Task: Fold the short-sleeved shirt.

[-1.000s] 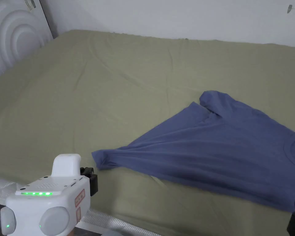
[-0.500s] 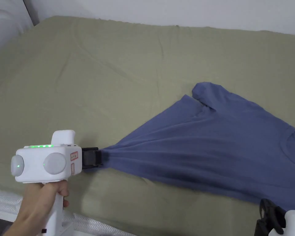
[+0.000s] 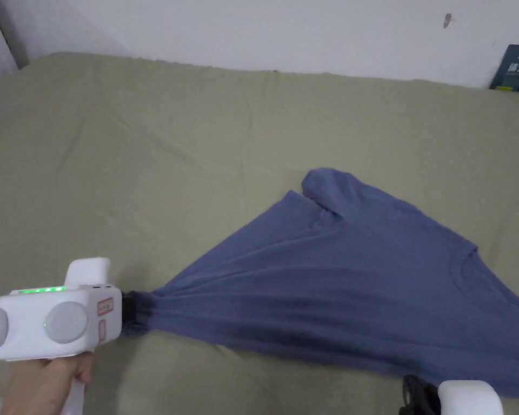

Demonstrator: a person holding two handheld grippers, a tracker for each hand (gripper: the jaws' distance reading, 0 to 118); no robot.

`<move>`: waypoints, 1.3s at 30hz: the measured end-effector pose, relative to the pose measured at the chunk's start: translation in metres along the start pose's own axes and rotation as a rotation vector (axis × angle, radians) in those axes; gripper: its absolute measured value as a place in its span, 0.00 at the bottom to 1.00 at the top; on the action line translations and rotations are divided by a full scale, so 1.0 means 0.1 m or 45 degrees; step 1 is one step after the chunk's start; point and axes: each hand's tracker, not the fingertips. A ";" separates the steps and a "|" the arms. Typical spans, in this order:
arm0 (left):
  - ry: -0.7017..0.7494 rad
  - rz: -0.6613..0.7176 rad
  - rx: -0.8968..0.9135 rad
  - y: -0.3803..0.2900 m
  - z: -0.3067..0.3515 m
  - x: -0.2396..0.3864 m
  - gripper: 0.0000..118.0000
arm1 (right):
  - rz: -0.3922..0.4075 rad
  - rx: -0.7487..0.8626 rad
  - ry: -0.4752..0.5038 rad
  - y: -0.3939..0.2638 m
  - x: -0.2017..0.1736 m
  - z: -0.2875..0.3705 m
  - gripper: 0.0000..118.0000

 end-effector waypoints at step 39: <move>-0.041 -0.050 0.017 0.08 0.03 0.03 0.00 | 0.359 -0.359 -0.018 2.58 0.82 -2.81 0.01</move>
